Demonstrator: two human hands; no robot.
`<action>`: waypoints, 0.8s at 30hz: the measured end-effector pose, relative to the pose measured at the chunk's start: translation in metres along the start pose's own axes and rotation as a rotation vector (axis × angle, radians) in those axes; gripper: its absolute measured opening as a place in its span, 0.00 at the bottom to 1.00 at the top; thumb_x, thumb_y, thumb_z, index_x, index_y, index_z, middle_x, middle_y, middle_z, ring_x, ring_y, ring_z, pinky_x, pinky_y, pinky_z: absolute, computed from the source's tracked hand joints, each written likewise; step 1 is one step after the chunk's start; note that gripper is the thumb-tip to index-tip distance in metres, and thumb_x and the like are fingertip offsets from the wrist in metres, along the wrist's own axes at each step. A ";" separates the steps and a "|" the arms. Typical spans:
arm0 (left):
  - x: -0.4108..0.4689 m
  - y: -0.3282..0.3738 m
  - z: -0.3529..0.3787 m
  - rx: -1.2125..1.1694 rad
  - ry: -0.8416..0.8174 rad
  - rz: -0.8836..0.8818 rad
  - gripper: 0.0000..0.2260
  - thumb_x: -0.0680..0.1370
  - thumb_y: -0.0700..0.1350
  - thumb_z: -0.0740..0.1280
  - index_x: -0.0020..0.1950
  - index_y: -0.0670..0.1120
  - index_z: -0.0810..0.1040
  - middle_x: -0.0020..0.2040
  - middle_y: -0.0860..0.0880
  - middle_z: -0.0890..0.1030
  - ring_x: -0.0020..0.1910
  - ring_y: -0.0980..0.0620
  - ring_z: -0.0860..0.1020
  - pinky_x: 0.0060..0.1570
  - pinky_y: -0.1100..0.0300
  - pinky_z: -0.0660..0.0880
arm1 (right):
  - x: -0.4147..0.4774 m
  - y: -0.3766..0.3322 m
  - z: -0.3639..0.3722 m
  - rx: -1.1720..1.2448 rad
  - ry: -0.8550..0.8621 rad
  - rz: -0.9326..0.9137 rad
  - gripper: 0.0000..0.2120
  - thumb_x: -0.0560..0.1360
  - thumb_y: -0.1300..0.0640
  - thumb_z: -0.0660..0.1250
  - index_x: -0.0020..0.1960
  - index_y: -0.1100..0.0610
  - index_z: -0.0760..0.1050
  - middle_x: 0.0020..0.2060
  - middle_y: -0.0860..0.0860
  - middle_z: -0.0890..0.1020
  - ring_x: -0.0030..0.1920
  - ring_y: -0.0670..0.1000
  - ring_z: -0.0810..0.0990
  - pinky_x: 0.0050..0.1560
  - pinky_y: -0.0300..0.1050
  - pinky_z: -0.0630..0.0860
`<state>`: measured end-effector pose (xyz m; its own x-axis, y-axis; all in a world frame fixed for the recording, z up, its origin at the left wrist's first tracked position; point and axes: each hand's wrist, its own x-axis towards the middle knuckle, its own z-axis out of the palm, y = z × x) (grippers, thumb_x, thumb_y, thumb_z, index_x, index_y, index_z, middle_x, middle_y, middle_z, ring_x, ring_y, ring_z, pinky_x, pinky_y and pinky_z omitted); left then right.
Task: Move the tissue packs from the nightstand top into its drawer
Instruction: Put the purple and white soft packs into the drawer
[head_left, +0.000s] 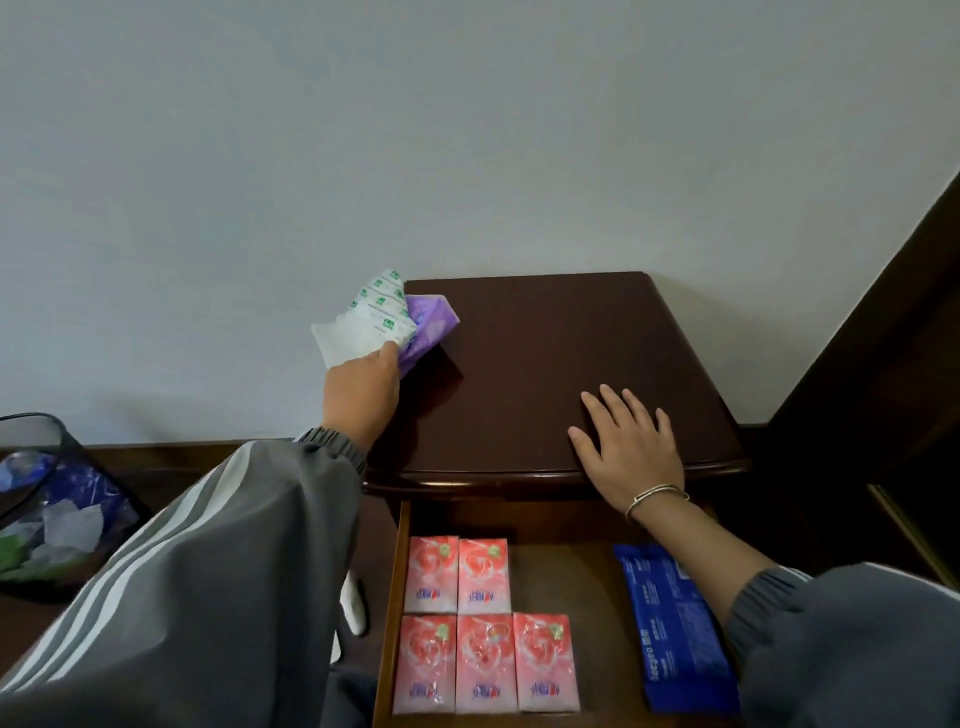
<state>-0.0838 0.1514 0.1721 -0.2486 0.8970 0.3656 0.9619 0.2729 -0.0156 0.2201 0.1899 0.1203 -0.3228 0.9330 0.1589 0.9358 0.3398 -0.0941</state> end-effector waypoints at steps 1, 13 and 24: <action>-0.005 0.004 -0.006 -0.033 0.042 -0.014 0.08 0.77 0.41 0.61 0.55 0.42 0.74 0.41 0.39 0.82 0.36 0.36 0.79 0.32 0.54 0.65 | 0.000 0.000 -0.001 0.008 -0.012 0.001 0.29 0.76 0.36 0.44 0.73 0.46 0.59 0.74 0.48 0.62 0.75 0.52 0.57 0.72 0.60 0.55; -0.116 0.105 -0.107 -0.212 0.287 0.585 0.09 0.73 0.41 0.71 0.52 0.44 0.80 0.45 0.45 0.85 0.38 0.45 0.83 0.28 0.56 0.78 | -0.065 0.007 -0.089 1.588 -0.422 0.450 0.35 0.75 0.30 0.44 0.55 0.52 0.79 0.46 0.54 0.86 0.47 0.52 0.85 0.48 0.47 0.76; -0.177 0.129 -0.120 -0.329 0.217 0.930 0.12 0.73 0.49 0.73 0.53 0.46 0.82 0.54 0.49 0.84 0.51 0.51 0.83 0.47 0.59 0.80 | -0.151 0.062 -0.107 1.878 -0.703 0.638 0.14 0.69 0.56 0.66 0.54 0.57 0.78 0.43 0.54 0.83 0.39 0.48 0.81 0.36 0.41 0.80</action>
<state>0.0978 -0.0143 0.2173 0.6105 0.6131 0.5014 0.7552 -0.6414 -0.1351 0.3417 0.0573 0.1960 -0.4990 0.6647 -0.5561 -0.1759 -0.7060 -0.6861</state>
